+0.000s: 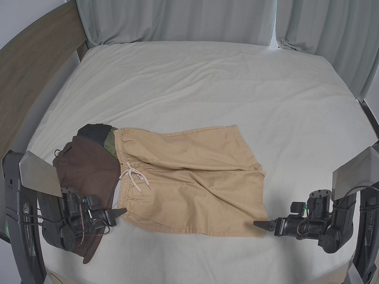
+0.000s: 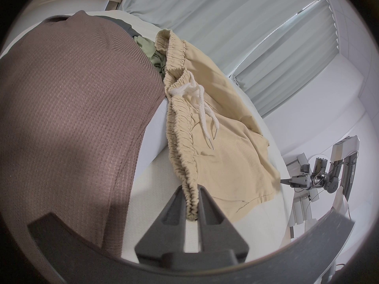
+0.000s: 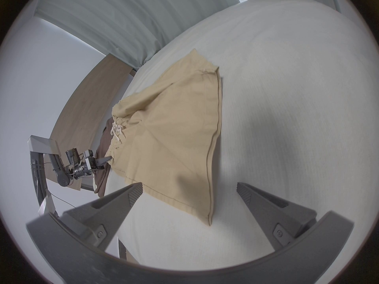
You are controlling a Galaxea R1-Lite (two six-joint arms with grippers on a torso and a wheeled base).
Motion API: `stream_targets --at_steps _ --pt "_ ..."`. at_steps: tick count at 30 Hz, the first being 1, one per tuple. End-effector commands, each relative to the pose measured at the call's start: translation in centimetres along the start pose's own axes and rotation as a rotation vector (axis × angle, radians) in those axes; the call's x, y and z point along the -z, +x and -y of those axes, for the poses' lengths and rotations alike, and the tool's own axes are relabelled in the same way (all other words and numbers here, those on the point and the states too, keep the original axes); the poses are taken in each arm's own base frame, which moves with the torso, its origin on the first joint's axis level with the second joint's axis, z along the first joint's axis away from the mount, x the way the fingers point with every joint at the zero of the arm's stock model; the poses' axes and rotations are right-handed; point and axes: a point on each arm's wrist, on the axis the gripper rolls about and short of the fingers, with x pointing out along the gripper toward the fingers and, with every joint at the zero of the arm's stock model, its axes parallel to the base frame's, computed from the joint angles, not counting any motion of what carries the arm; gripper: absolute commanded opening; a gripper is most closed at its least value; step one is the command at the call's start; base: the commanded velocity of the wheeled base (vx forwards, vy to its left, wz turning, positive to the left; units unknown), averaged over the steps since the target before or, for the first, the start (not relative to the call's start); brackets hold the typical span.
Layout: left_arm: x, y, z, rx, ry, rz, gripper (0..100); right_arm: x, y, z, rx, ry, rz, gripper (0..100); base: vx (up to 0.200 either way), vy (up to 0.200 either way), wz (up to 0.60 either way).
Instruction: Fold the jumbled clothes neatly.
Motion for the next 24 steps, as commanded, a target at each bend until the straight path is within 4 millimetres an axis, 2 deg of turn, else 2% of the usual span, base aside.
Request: stream_targets --at_steps 1,14,21,22,24 --pt "-0.4 -0.2 0.3 0.006 0.011 0.012 0 1.0 0.4 0.2 0.003 0.011 -0.046 100 0.000 0.000 0.00" --pt "-0.3 -0.2 0.3 0.005 0.013 0.011 0 2.3 1.4 -0.2 -0.011 0.000 -0.110 100 0.000 0.000 0.00" --pt "-0.3 -0.3 0.2 0.004 0.012 0.012 0 1.8 2.0 -0.1 -0.019 -0.007 -0.085 100 0.000 0.000 0.00" --pt "-0.4 -0.3 0.2 0.003 0.011 0.013 0 1.8 2.0 -0.1 -0.019 -0.007 -0.085 0 0.000 0.000 0.00" --pt "-0.4 -0.3 0.2 0.003 0.012 0.014 0 1.8 2.1 0.0 -0.020 -0.008 -0.082 0 0.000 0.000 0.00"
